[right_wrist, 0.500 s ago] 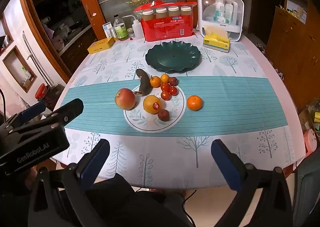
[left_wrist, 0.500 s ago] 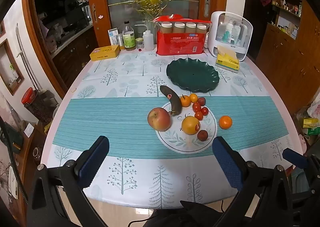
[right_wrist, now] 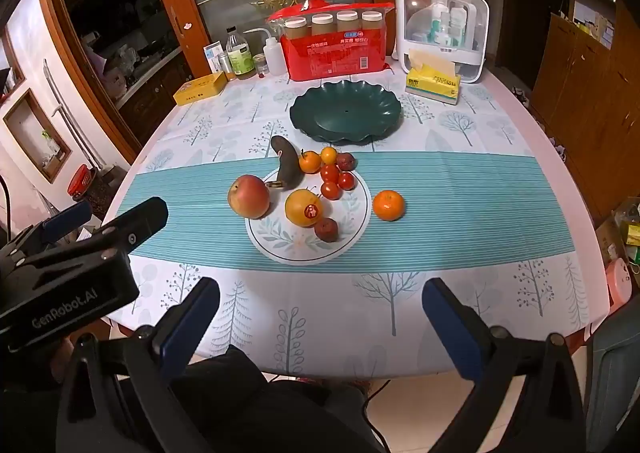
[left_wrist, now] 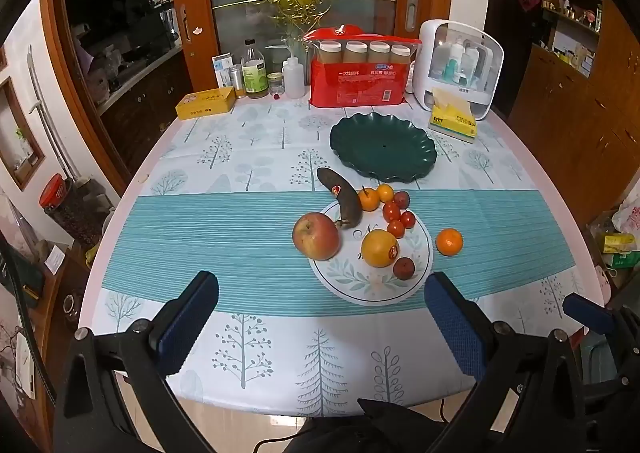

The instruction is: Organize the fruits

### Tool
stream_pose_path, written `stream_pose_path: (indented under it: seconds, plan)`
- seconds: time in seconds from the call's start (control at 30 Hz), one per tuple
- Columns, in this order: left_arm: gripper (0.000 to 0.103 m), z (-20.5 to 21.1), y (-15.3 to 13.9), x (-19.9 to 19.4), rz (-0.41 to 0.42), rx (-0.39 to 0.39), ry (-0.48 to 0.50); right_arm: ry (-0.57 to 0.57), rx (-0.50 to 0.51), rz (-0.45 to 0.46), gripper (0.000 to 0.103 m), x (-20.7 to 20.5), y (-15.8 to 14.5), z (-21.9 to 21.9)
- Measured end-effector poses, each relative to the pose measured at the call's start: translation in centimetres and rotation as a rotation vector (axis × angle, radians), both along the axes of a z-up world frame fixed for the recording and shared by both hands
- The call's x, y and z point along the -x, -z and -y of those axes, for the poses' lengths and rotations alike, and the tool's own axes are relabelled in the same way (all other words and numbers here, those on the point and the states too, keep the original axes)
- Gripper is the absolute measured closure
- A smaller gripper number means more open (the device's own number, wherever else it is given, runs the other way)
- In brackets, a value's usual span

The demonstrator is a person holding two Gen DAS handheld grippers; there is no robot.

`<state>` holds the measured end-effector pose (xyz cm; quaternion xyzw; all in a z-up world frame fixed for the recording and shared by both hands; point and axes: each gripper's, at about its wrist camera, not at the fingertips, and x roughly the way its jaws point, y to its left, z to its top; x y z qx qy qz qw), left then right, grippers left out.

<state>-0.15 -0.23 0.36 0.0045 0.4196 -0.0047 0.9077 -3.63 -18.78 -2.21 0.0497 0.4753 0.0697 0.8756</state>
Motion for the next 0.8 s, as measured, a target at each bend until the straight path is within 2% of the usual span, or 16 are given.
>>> stream_pose_path:
  seconds: [0.8]
  plan:
    - [0.001, -0.1, 1.1, -0.1, -0.012, 0.008, 0.001, 0.012, 0.007, -0.016, 0.001, -0.7, 0.8, -0.5]
